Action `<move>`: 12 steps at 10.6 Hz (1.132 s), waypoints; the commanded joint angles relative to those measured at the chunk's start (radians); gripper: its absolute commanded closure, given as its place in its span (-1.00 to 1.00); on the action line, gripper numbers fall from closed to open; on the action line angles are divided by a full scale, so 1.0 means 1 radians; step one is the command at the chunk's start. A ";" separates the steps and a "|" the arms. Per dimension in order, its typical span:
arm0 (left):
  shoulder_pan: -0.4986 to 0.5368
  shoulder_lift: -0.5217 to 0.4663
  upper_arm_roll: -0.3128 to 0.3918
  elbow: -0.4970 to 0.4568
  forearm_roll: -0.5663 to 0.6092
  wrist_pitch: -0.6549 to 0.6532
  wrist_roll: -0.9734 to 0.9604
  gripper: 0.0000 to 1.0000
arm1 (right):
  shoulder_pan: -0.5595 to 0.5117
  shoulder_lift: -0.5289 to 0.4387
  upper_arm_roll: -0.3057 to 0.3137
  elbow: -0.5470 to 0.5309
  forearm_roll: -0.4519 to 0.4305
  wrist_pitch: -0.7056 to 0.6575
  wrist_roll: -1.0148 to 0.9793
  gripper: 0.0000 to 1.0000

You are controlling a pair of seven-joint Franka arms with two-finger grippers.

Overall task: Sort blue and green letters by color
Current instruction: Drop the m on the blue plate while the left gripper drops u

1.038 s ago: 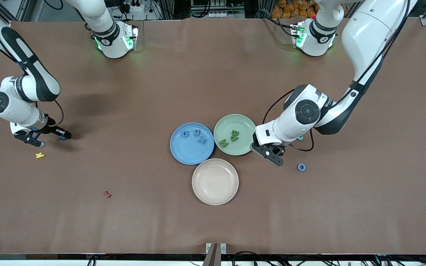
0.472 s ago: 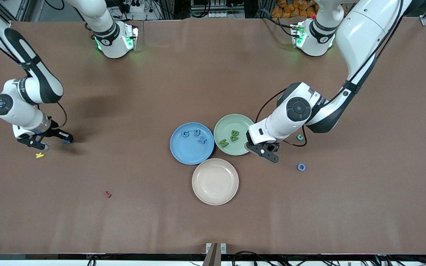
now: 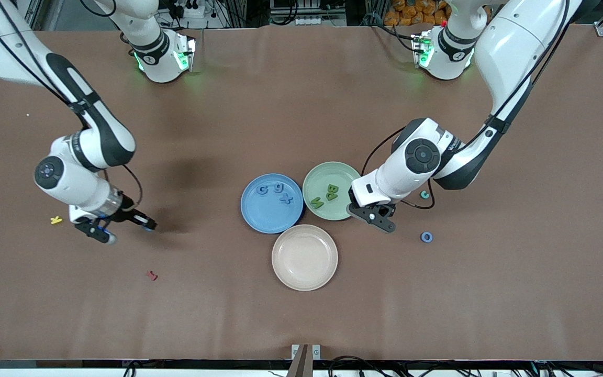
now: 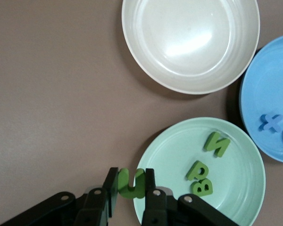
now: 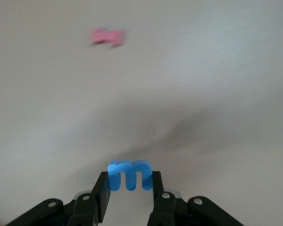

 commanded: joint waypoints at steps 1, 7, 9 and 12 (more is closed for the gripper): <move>-0.046 0.005 0.020 0.037 0.003 -0.010 -0.060 1.00 | 0.135 0.093 -0.004 0.167 0.115 -0.093 0.139 1.00; -0.342 0.061 0.187 0.138 0.003 -0.010 -0.348 1.00 | 0.480 0.130 -0.009 0.253 0.115 -0.081 0.656 1.00; -0.376 0.083 0.229 0.145 0.006 -0.010 -0.356 1.00 | 0.526 0.134 -0.015 0.264 0.112 -0.081 0.703 -0.72; -0.364 0.056 0.232 0.137 0.006 -0.075 -0.393 -1.00 | 0.531 0.133 -0.067 0.267 0.098 -0.084 0.692 -1.00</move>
